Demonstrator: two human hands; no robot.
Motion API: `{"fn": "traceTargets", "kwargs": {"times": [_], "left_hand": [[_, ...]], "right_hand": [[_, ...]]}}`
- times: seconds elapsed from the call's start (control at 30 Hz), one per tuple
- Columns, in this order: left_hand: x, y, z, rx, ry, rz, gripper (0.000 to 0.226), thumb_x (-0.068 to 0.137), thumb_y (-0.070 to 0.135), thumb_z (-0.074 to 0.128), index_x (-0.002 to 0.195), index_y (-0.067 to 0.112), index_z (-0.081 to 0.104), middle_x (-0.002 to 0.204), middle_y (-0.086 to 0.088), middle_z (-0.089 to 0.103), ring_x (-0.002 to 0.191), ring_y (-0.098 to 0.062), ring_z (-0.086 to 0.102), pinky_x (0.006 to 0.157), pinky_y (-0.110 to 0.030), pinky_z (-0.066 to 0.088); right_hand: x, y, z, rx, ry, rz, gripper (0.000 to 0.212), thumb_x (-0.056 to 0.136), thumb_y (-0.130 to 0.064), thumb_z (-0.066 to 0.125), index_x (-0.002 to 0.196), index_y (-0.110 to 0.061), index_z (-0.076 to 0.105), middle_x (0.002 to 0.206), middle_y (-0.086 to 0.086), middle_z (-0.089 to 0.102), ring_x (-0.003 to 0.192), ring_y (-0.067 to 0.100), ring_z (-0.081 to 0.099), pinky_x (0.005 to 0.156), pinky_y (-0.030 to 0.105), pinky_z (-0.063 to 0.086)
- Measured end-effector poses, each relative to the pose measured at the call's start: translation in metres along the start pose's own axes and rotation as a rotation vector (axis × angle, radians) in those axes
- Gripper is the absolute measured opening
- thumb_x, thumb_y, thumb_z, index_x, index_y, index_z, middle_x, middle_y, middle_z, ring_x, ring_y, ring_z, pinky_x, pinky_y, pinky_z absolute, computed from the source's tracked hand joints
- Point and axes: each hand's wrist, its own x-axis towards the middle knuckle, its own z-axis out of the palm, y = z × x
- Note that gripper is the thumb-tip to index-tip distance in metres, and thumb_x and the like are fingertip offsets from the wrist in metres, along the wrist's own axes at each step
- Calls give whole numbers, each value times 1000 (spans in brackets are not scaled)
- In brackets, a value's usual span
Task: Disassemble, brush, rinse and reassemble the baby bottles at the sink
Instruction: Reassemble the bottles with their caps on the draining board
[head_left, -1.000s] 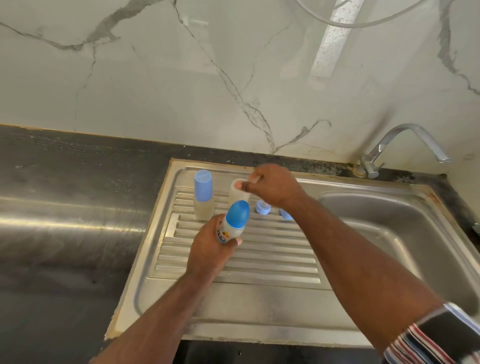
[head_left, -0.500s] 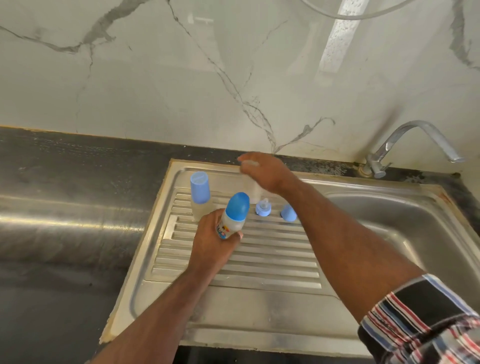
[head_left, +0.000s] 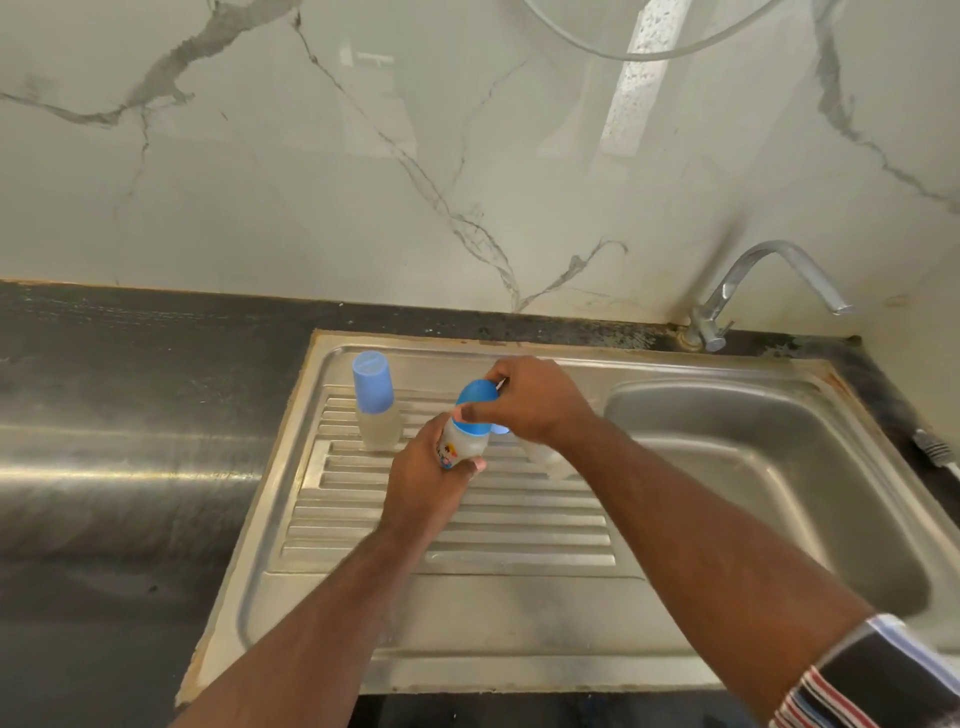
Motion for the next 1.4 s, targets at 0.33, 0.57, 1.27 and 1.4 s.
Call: {"fn": "traceTargets", "kwargs": {"times": [0.33, 0.57, 1.27, 1.4], "left_hand": [[20, 1, 13, 72, 99, -105, 52, 86, 19, 77, 130, 22, 49, 95, 15, 61, 86, -13, 59, 75, -28, 40], [23, 0, 15, 99, 87, -138, 60, 83, 20, 82, 132, 17, 46, 96, 9, 61, 94, -21, 64, 76, -30, 43], [-39, 0, -4, -317, -163, -132, 45, 83, 11, 82, 115, 36, 61, 100, 22, 73, 96, 0, 68, 77, -18, 54], [-40, -2, -8, -237, -179, -111, 42, 85, 3, 78, 105, 36, 62, 89, 28, 71, 84, 8, 65, 70, -11, 51]], "right_hand": [[-29, 57, -26, 1117, 94, 386, 27, 86, -6, 60, 110, -1, 69, 95, 6, 62, 87, 24, 56, 77, 38, 49], [-57, 77, 6, 1234, 44, 514, 23, 96, -29, 63, 114, -16, 69, 102, 5, 66, 87, 17, 60, 74, 32, 49], [33, 38, 17, -526, -123, -51, 49, 93, -36, 63, 140, -41, 51, 138, -8, 58, 130, 23, 43, 101, 43, 37], [56, 45, 46, -668, -281, -42, 34, 87, -37, 63, 121, -43, 62, 121, -7, 62, 115, 23, 36, 88, 45, 27]]}}
